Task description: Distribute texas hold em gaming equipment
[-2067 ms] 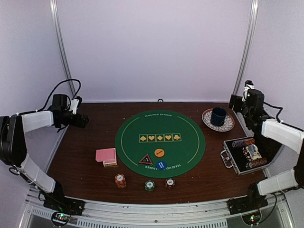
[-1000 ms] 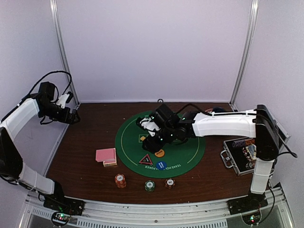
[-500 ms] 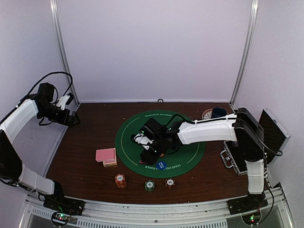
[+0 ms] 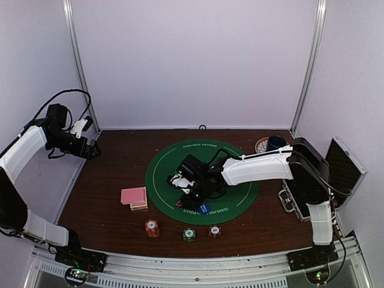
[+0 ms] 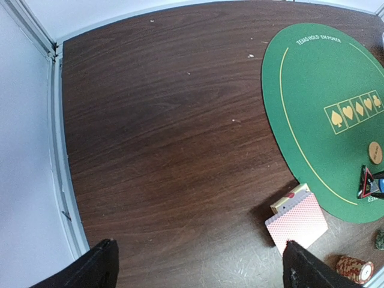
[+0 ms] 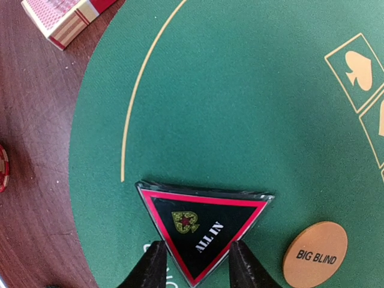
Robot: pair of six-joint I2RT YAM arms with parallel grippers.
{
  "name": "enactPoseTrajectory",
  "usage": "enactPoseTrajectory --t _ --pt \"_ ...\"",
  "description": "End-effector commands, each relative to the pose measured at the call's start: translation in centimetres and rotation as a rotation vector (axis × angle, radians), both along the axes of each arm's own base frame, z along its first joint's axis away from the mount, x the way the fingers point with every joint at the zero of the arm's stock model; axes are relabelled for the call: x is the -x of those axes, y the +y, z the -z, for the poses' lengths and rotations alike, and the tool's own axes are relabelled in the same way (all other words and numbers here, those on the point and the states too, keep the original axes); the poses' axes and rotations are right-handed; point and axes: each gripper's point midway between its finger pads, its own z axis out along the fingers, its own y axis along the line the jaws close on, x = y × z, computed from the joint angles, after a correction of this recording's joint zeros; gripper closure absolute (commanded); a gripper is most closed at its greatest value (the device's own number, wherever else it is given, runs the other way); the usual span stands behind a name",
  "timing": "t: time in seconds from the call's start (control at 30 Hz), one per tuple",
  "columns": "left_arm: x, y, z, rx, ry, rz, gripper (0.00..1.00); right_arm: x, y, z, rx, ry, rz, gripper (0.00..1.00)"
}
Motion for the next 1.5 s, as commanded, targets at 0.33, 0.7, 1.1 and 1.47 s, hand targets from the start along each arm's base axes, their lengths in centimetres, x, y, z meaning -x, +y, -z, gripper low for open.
enactPoseTrajectory --t 0.33,0.7,1.1,1.47 --pt "0.4 -0.3 -1.2 0.009 -0.032 0.02 0.03 2.4 -1.3 2.7 0.098 0.025 -0.061 0.55" --pt "0.6 -0.6 -1.8 0.019 -0.051 0.028 0.02 2.3 -2.5 2.1 0.134 -0.032 -0.036 0.56" --pt "0.9 -0.6 -1.9 0.016 -0.057 0.027 0.03 2.8 -2.3 1.1 0.129 -0.063 -0.044 0.58" --pt "1.0 -0.5 -2.1 0.013 -0.065 0.024 0.03 1.0 -0.5 2.0 0.139 -0.108 -0.017 0.79"
